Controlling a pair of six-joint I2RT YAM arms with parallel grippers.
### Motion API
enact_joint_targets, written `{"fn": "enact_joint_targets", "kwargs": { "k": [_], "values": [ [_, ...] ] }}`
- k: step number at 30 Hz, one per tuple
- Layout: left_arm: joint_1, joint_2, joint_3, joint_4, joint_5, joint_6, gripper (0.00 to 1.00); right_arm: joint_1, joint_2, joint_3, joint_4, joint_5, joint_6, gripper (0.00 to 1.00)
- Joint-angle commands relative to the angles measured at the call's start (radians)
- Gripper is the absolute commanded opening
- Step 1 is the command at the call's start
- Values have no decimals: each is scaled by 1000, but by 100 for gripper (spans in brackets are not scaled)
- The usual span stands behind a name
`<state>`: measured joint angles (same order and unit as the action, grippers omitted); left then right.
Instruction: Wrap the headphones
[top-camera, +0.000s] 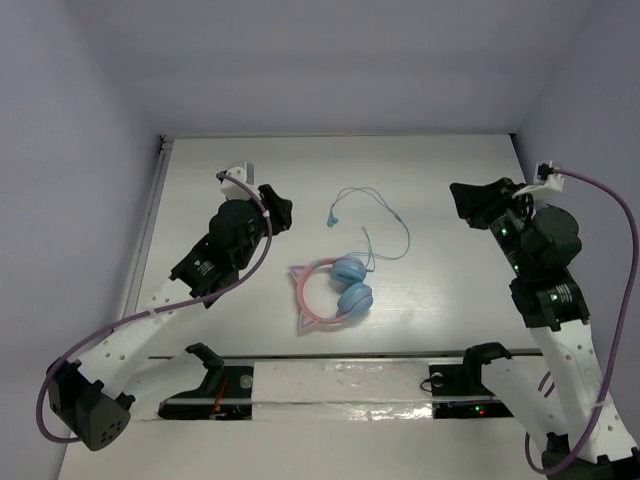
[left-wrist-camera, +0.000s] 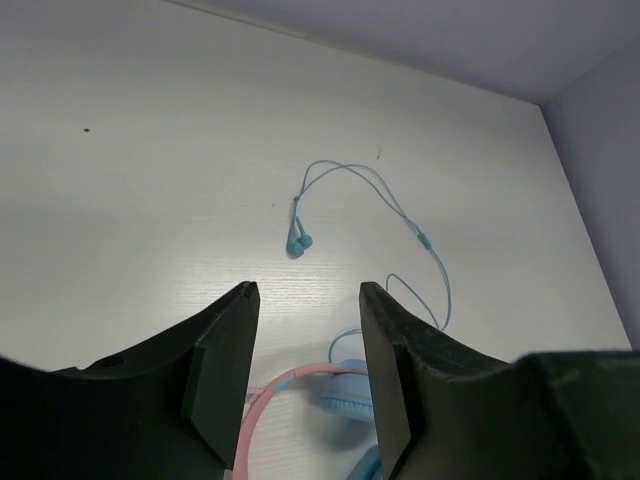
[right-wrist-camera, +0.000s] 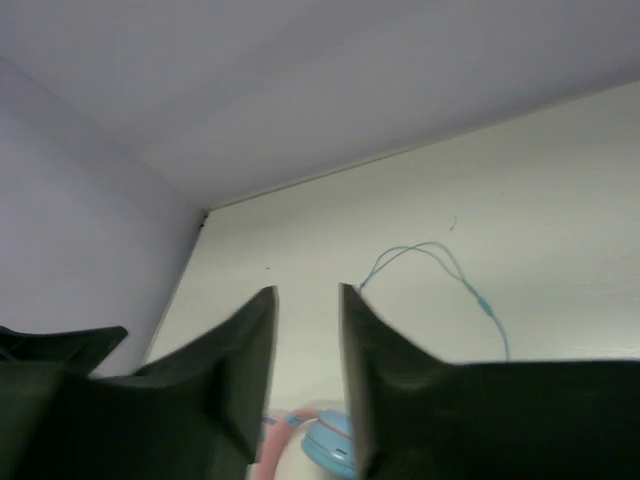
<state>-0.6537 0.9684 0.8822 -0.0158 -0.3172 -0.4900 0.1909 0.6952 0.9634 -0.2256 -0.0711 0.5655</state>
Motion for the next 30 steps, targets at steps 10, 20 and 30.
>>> {"fn": "enact_joint_targets", "kwargs": {
  "k": [10,20,30],
  "values": [
    [-9,-10,-11,-101,-69,-62,0,-4,1,-11,62,-90,0,0],
    [-187,147,-20,-343,-350,-243,0,-4,46,-40,92,-142,22,0],
    [-305,286,-63,-466,-310,-474,6,5,73,-52,85,-170,13,17]
  ]
}}
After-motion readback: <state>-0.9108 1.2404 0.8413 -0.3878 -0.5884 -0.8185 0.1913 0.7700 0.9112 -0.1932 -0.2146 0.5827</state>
